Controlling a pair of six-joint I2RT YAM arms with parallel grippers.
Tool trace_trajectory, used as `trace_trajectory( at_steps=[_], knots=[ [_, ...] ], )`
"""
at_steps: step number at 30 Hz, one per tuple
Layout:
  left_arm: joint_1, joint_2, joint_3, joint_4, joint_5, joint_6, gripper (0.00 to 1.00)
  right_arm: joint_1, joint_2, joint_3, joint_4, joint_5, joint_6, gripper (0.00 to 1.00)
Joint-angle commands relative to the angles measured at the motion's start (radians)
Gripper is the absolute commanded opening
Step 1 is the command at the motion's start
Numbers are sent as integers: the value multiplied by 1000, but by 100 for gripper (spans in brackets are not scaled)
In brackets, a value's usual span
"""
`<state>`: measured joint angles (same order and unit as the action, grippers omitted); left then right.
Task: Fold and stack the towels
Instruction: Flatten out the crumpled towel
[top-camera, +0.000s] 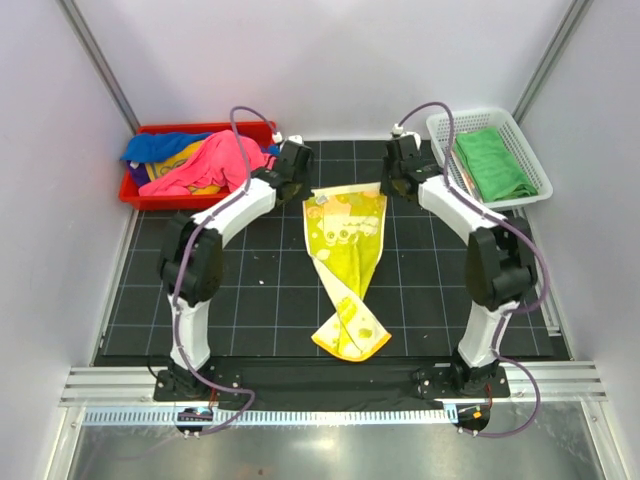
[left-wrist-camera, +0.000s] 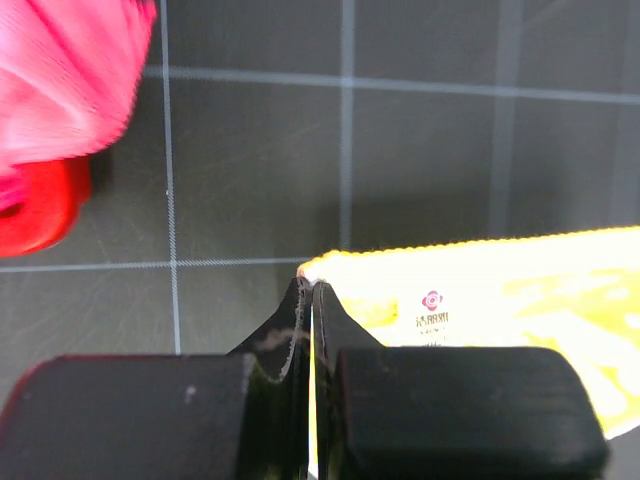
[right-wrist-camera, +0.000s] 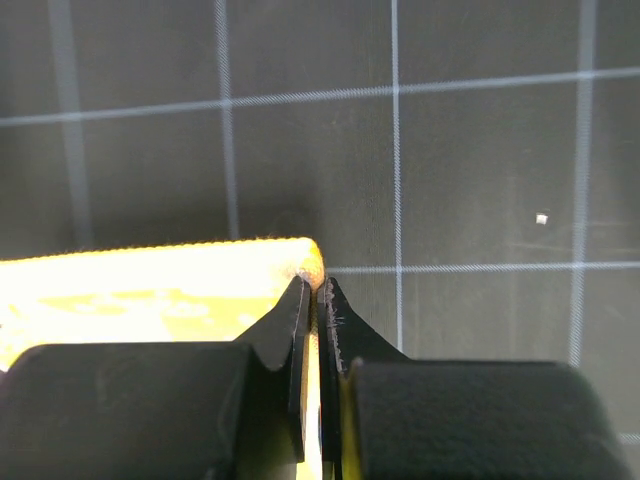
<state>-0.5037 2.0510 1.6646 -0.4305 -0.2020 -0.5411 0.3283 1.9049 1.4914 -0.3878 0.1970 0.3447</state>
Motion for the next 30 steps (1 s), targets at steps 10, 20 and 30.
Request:
trace_trajectory(
  at_steps=[10, 20, 30],
  knots=[
    [-67, -449, -130, 36, -25, 43, 0, 43, -449, -100, -3, 10, -12, 2],
    [-156, -768, -146, -17, 45, 58, 0, 71, -800, -57, -97, -132, -32, 2],
    [-164, -947, -122, -7, 144, 46, 0, 69, -911, 42, -151, -217, -32, 2]
  ],
)
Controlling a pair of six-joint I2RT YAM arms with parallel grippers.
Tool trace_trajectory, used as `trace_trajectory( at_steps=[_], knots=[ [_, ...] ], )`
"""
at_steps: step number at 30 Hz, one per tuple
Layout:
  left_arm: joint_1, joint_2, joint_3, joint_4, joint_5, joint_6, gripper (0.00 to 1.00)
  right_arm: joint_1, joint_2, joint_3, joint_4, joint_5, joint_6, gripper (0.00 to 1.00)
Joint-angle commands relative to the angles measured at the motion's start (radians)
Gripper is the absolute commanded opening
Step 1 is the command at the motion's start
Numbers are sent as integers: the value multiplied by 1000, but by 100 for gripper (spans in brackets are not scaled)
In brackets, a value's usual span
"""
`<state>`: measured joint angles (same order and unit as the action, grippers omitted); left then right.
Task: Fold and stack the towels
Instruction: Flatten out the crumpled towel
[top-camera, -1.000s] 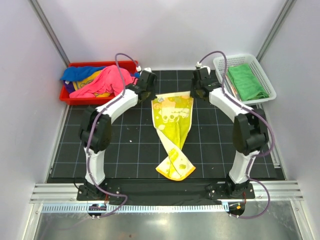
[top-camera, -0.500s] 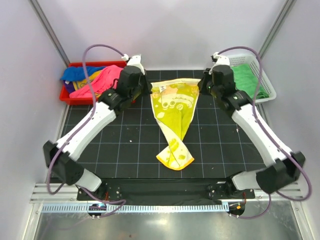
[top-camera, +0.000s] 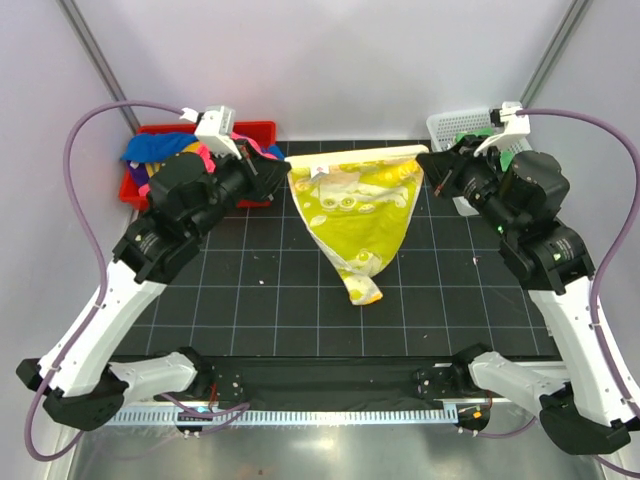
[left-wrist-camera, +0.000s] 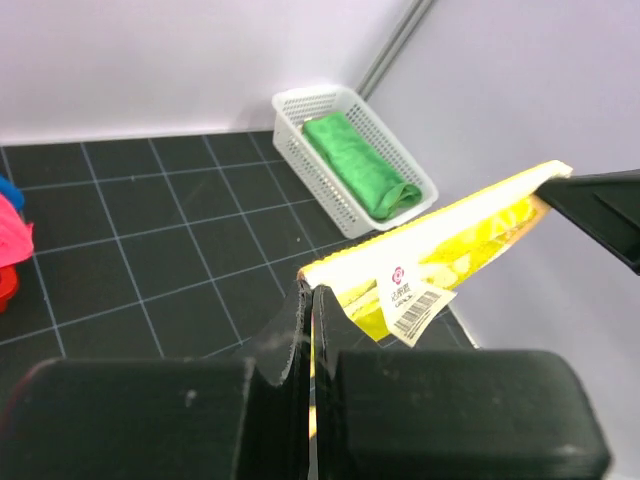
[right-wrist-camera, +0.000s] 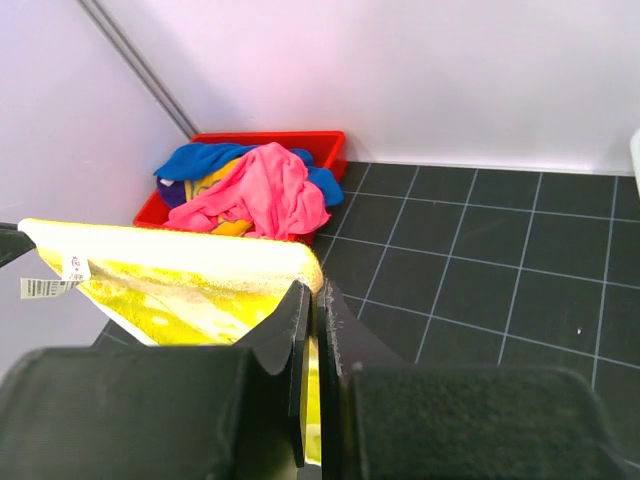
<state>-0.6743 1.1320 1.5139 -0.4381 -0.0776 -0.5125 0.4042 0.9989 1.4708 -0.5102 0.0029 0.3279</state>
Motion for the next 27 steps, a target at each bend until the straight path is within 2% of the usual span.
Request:
trace_trajectory(
  at_steps=[1, 11, 17, 21, 23, 27],
  knots=[
    [7, -29, 38, -5, 22, 19, 0, -5, -5, 71, -34, -26, -10, 1],
    [16, 97, 161, -97, -80, 22, 0, -5, 90, 174, -85, 43, -10, 2],
    [126, 231, 195, -87, -36, -9, 0, -7, 167, 166, -42, 150, -47, 2],
    [174, 350, 197, -27, 1, -17, 0, -10, 315, 146, 13, 242, -90, 2],
    [202, 405, 193, 44, 9, -15, 0, -42, 374, 122, 103, 273, -110, 1],
    [255, 624, 252, 131, 48, -20, 0, -163, 594, 114, 267, 153, -32, 1]
  ],
)
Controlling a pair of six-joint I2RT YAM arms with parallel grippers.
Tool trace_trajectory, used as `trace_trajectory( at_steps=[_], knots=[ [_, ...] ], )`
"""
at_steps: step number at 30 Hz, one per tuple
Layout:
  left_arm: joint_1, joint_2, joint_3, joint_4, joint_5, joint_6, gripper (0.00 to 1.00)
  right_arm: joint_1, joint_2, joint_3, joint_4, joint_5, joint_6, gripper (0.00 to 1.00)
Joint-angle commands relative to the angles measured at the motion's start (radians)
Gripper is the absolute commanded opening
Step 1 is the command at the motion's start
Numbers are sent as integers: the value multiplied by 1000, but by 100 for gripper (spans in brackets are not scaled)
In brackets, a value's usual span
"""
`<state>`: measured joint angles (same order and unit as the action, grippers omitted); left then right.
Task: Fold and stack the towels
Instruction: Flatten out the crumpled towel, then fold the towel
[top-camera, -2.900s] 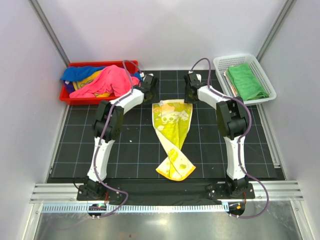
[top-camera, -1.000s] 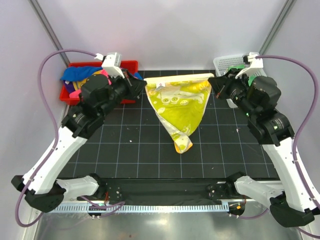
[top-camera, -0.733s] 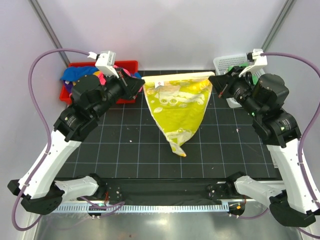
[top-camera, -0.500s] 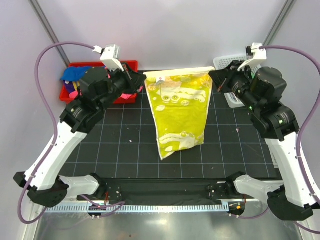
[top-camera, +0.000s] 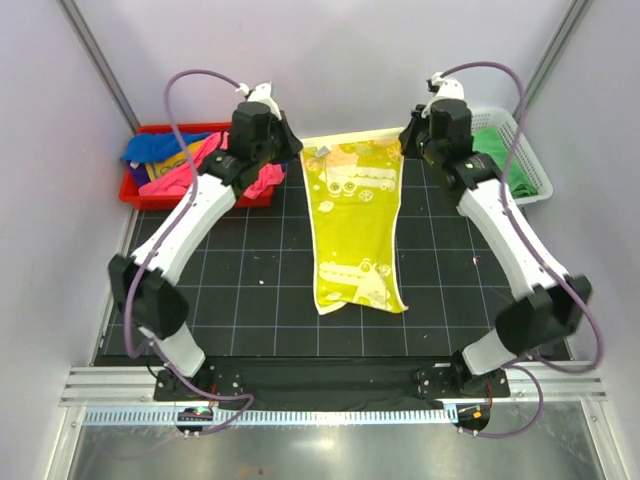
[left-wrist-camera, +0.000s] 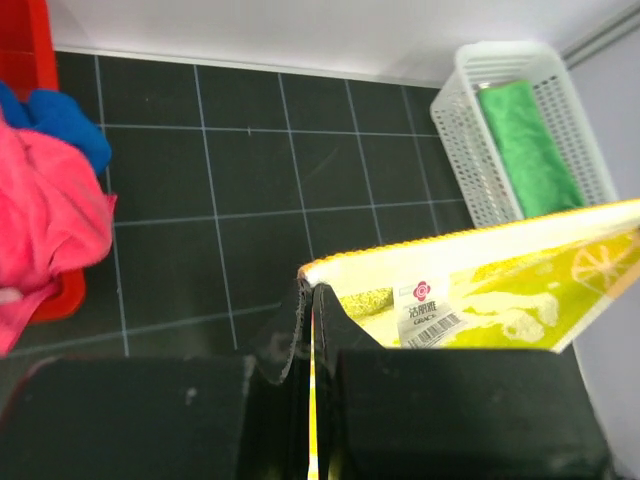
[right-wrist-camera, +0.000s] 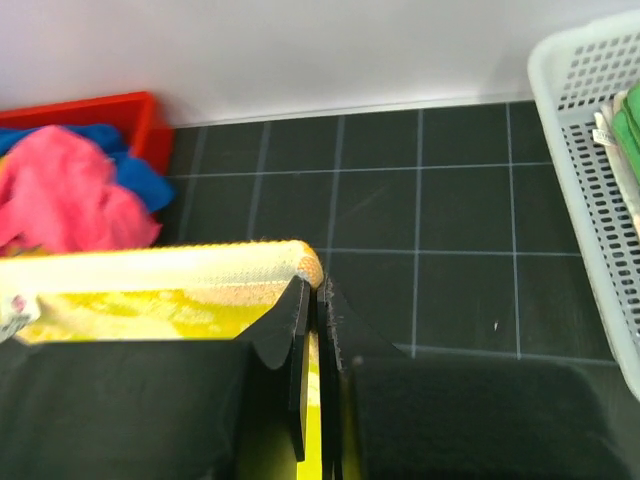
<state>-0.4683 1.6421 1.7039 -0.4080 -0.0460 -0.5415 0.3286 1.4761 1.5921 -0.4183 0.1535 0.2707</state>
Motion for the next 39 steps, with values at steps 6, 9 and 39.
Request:
trace_trajectory(
  at_steps=[6, 9, 39],
  knots=[
    [102, 427, 273, 193, 83, 12, 0, -161, 397, 74, 363, -24, 73, 1],
    [114, 586, 434, 178, 86, 15, 0, -189, 542, 182, 377, -46, 87, 1],
    [157, 616, 370, 261, 152, 11, 0, -195, 595, 210, 369, -9, 154, 1]
  ],
)
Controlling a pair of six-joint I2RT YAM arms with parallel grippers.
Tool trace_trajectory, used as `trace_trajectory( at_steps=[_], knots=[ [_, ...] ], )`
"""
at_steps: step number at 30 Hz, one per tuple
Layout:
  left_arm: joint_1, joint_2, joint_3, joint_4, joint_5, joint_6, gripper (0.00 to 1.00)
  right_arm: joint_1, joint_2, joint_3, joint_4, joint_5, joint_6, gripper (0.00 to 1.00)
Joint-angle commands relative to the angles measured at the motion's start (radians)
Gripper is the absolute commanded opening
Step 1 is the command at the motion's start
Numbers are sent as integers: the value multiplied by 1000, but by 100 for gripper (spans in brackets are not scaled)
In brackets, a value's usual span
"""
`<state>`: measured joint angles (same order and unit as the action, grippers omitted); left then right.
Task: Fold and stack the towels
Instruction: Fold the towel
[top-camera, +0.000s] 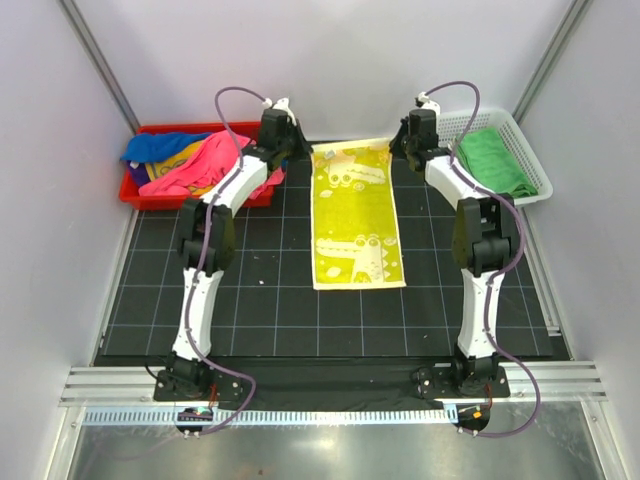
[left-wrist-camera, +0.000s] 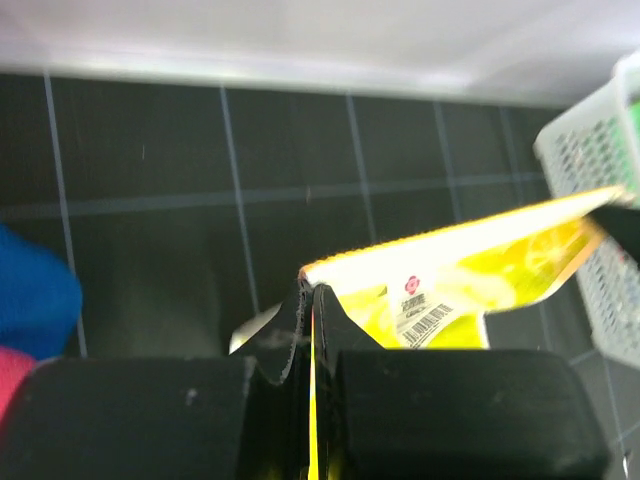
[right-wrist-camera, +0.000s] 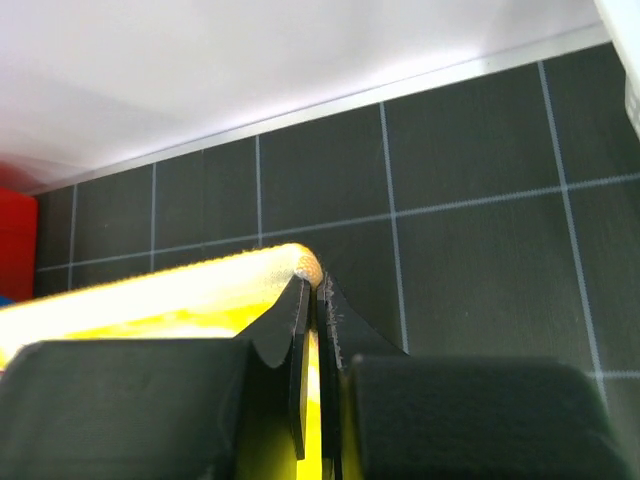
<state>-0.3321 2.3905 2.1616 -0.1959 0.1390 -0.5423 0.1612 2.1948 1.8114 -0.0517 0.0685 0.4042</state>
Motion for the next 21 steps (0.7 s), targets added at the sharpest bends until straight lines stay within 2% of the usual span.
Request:
trace_trajectory(
  at_steps=[1, 6, 15, 21],
  knots=[
    [19, -181, -121, 58, -33, 7, 0, -29, -139, -48, 1, 74, 30, 1],
    [-8, -303, -347, 92, -47, -11, 0, -28, -276, -219, 12, 47, 91, 1],
    [-61, -568, -767, 191, -53, -38, 0, -5, -542, -670, 104, 19, 128, 1],
    [-129, -686, -979, 273, -84, -41, 0, 18, -690, -891, 148, 11, 133, 1]
  ],
)
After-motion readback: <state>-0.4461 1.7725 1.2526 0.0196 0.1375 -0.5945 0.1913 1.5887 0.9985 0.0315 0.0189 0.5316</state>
